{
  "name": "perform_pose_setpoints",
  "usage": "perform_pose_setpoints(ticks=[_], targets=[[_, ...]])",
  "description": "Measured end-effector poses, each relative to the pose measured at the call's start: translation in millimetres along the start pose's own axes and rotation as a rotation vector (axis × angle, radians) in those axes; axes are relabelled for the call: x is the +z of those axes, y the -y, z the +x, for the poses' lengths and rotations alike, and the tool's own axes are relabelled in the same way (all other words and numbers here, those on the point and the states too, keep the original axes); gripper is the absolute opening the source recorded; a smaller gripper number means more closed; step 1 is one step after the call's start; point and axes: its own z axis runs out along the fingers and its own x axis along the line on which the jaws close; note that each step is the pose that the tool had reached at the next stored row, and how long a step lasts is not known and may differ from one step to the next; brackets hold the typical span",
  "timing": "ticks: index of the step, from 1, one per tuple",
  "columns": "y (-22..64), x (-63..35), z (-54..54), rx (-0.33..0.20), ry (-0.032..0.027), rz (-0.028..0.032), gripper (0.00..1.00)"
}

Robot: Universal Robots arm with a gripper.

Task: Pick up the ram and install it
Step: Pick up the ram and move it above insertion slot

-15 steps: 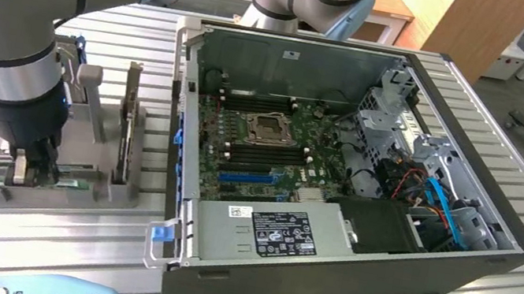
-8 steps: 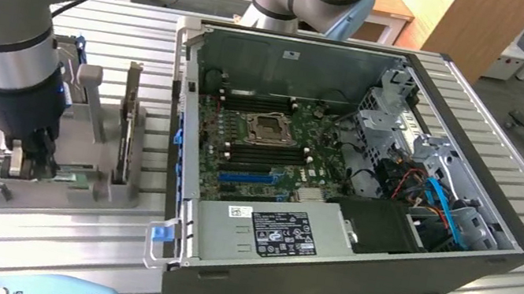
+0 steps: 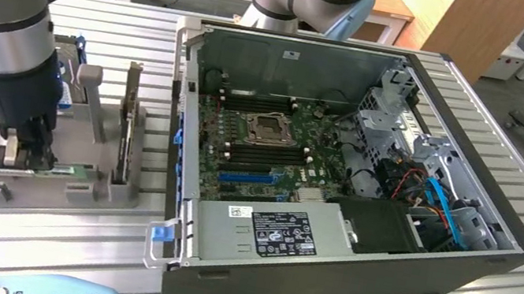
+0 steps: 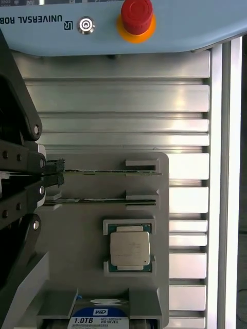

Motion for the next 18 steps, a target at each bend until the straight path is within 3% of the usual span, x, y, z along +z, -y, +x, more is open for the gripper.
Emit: perform_pose_setpoints(ticks=[18], targets=[[-1.3, -27.8, -0.4, 0.0, 0.0, -0.0001, 0.12]])
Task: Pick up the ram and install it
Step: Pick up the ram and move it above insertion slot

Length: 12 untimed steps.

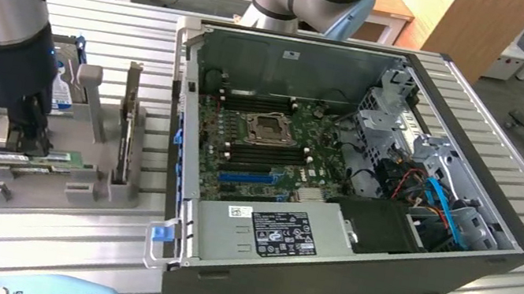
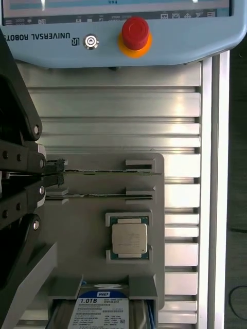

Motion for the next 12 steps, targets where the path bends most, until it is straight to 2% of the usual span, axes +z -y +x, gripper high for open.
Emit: perform_pose_setpoints(ticks=[12], targets=[[-0.6, -12.5, -0.2, 0.0, 0.0, 0.0, 0.12]])
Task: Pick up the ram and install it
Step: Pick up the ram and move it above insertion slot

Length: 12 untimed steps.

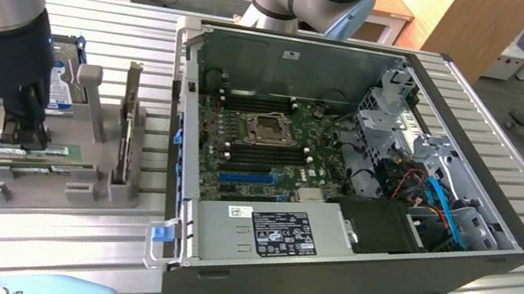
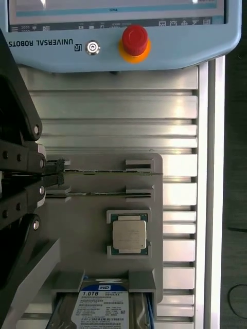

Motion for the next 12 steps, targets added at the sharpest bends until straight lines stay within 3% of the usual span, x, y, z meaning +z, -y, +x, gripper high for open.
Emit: perform_pose_setpoints(ticks=[12], targets=[[-0.7, -14.8, -0.2, 0.0, 0.0, 0.0, 0.12]])
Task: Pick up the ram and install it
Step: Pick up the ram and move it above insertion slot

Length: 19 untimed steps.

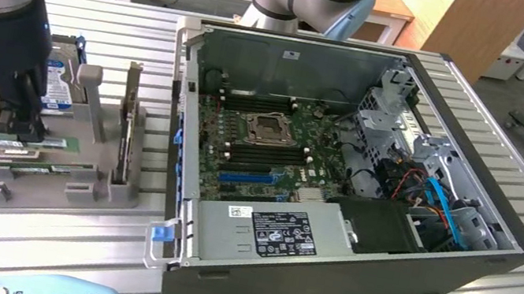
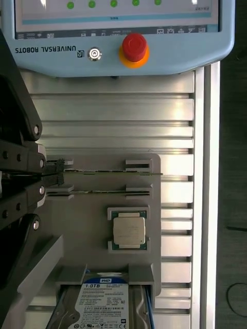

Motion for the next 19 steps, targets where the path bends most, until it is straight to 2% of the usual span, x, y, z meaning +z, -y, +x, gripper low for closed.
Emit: perform_pose_setpoints(ticks=[19], targets=[[-0.7, -15.3, -0.2, 0.0, -0.0028, 0.0, 0.12]])
